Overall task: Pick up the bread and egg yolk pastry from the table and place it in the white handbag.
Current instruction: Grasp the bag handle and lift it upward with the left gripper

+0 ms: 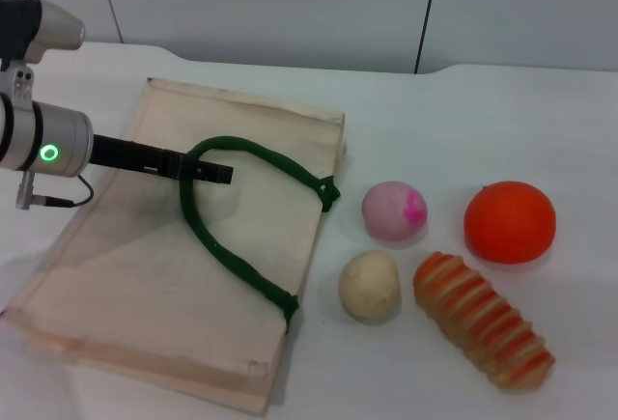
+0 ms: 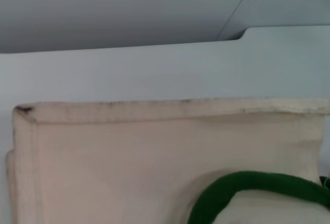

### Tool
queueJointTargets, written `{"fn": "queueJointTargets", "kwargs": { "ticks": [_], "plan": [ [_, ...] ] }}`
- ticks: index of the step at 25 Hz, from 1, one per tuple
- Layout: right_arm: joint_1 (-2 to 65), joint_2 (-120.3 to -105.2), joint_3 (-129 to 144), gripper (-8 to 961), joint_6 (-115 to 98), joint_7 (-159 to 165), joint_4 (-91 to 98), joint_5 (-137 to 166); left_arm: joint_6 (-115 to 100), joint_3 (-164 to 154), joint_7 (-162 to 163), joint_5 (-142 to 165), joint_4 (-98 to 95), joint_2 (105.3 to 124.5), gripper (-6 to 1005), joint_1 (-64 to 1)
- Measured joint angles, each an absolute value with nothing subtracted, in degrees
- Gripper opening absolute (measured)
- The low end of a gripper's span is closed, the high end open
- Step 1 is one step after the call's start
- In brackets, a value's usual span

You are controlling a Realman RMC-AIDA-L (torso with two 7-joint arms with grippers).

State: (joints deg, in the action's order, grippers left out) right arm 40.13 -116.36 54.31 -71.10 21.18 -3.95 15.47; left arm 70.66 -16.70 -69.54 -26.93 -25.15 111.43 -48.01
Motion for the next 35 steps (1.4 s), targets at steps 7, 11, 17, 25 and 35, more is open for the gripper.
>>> {"fn": "queueJointTargets", "kwargs": {
  "ticks": [7, 11, 17, 25, 35],
  "plan": [
    [40.2, -116.43, 54.4, 888, -71.1, 21.2, -4.0, 15.5, 67.6, -17.9, -69.4, -26.5, -23.0, 111.29, 811, -48.2],
    [40.6, -116.48, 54.5, 888, -71.1, 21.2, -4.0, 15.5, 65.5, -18.7, -69.2, -26.6, -22.7, 111.45, 735, -48.4],
    [40.9, -116.54, 54.6, 889, -71.4, 21.2, -4.3, 15.5, 64.3, -18.9, -69.4, -26.5, -21.8, 111.46, 550, -48.5],
    [40.8, -116.54, 54.5, 889, -71.5, 21.2, -4.4, 15.6, 64.0, -20.2, -67.9, -26.5, -21.4, 111.32, 458, -48.9],
    [40.4, -116.52, 54.6, 889, -71.5, 21.2, -4.4, 15.6, 65.7, -19.7, -69.3, -31.8, -22.1, 111.35, 158, -48.0]
  ]
}}
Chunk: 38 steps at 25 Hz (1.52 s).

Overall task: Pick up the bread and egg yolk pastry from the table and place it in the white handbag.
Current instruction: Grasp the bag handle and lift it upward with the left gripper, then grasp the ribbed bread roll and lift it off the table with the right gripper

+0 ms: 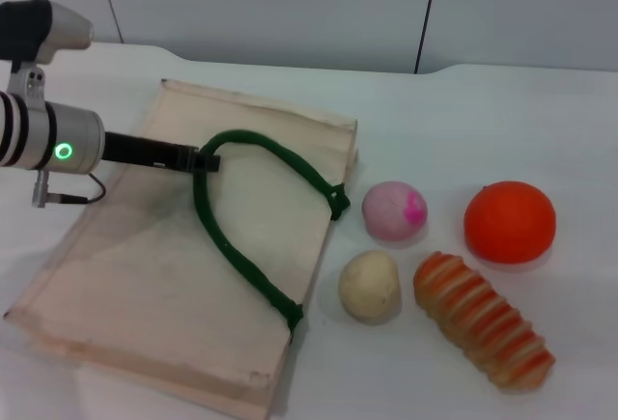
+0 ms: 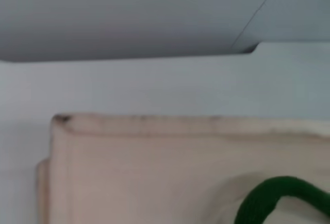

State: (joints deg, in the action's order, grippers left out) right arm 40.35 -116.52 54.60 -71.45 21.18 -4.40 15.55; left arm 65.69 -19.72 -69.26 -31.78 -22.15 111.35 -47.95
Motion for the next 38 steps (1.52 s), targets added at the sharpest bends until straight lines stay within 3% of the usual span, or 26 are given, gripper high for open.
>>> {"fn": "queueJointTargets", "kwargs": {
  "ticks": [7, 17, 25, 38],
  "plan": [
    [40.6, -116.21, 56.6, 888, -71.5, 23.4, -3.8, 22.2, 75.9, -19.4, -74.4, -43.4, -26.2, 110.98, 120, -44.8],
    [40.3, -115.81, 60.9, 887, -73.1, 36.2, 8.7, 56.4, 92.1, -19.4, -81.6, -60.4, -26.9, 107.57, 120, -39.4],
    [39.4, -115.3, 60.8, 887, -81.3, 49.7, 19.0, 76.7, 94.2, -19.5, -84.5, -65.8, -26.8, 107.41, 120, -37.5],
    [33.9, -115.92, 59.7, 886, -83.7, 69.0, 38.9, 90.0, 93.9, -19.5, -84.8, -67.3, -24.0, 107.08, 120, -38.8]
  ]
}}
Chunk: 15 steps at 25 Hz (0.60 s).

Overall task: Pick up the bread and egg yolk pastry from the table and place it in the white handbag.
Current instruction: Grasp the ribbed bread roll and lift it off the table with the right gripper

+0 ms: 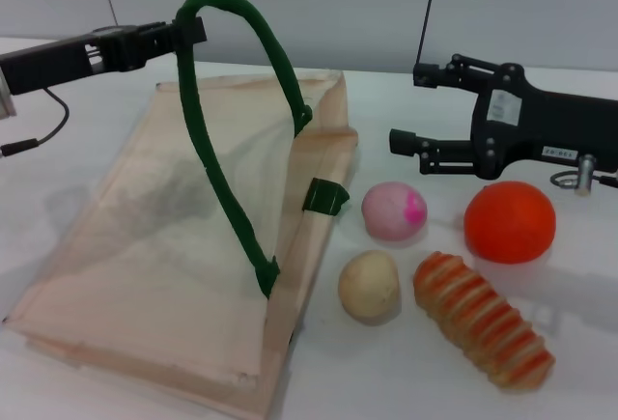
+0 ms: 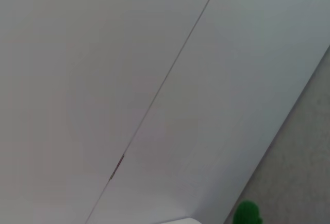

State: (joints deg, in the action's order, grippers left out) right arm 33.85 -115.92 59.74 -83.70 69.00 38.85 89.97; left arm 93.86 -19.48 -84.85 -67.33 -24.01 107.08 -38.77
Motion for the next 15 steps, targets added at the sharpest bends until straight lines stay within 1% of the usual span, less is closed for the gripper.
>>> {"fn": "queueJointTargets", "kwargs": {
  "ticks": [6, 11, 15],
  "plan": [
    [33.2, -115.93, 58.5, 886, -85.4, 69.1, 39.4, 90.4, 94.3, -19.4, -86.8, -68.3, -23.8, 107.39, 120, -38.3],
    [33.5, -116.03, 58.7, 885, -85.1, 71.4, 39.5, 96.6, 94.0, -19.4, -87.5, -69.6, -23.7, 107.42, 120, -37.3],
    [34.9, -116.34, 59.0, 885, -84.9, 75.1, 39.2, 102.4, 94.1, -19.3, -87.5, -71.4, -23.7, 106.66, 119, -36.1]
  ]
}}
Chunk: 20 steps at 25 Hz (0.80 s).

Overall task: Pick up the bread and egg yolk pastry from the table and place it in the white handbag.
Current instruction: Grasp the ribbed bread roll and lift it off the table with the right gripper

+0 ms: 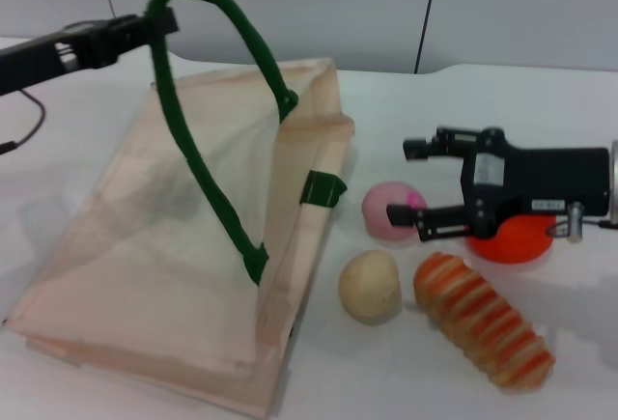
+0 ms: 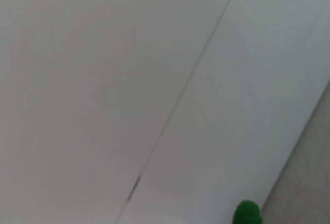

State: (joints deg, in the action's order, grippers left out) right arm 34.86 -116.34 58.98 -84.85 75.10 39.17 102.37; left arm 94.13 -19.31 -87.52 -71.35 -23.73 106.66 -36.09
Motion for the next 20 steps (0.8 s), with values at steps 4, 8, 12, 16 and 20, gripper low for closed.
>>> {"fn": "queueJointTargets", "kwargs": {
  "ticks": [4, 8, 12, 16, 20],
  "plan": [
    [35.6, -116.37, 59.0, 885, -84.7, 79.9, 39.5, 106.9, 94.1, -18.7, -87.3, -73.8, -24.0, 105.94, 119, -34.0],
    [35.2, -116.47, 60.0, 885, -83.8, 86.0, 41.9, 109.6, 94.3, -17.9, -87.2, -76.1, -24.2, 104.79, 119, -32.1],
    [32.6, -116.95, 64.4, 884, -82.2, 93.5, 47.9, 113.2, 94.1, -17.5, -87.0, -76.9, -24.0, 103.93, 119, -31.4],
    [30.0, -116.95, 73.1, 884, -77.7, 102.5, 54.6, 116.1, 93.8, -16.8, -87.0, -77.1, -24.1, 103.87, 119, -31.3],
    [28.0, -116.87, 79.6, 881, -76.2, 110.9, 62.2, 120.7, 93.8, -16.5, -86.7, -77.1, -24.2, 103.81, 119, -31.1]
  ]
}}
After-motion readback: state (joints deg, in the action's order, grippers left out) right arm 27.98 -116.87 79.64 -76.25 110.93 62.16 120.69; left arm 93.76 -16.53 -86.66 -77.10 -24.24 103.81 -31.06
